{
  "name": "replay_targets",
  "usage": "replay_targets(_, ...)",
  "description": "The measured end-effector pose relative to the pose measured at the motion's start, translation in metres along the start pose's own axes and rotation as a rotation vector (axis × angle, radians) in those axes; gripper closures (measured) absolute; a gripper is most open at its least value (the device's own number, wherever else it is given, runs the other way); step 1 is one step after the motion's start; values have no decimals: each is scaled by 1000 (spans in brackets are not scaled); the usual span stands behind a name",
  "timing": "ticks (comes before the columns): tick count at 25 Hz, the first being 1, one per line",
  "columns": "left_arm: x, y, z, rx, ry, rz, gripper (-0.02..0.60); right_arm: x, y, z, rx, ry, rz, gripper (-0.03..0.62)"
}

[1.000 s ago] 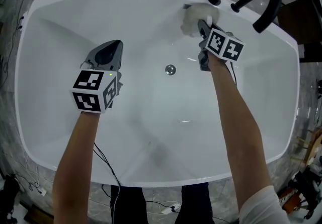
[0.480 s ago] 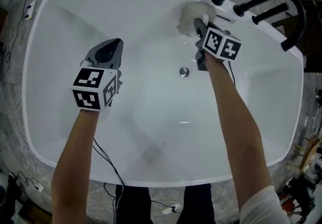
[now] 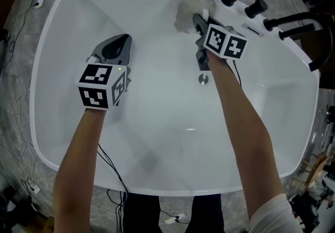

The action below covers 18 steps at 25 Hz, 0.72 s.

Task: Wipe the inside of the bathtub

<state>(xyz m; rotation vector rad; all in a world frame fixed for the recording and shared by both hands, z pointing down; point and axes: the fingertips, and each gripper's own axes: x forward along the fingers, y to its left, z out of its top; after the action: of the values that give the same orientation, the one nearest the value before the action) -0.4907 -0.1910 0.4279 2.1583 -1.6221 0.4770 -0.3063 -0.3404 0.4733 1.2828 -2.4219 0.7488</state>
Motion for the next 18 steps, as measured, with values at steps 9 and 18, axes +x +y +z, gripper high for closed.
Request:
replay_targets(9,-31,70,-26,-27,-1,58,570,54,82,-8,-41,16,80,496)
replay_targets(18,-55,129,-39,-54,-13,94,570,105,161,-12,-61,23,161,496)
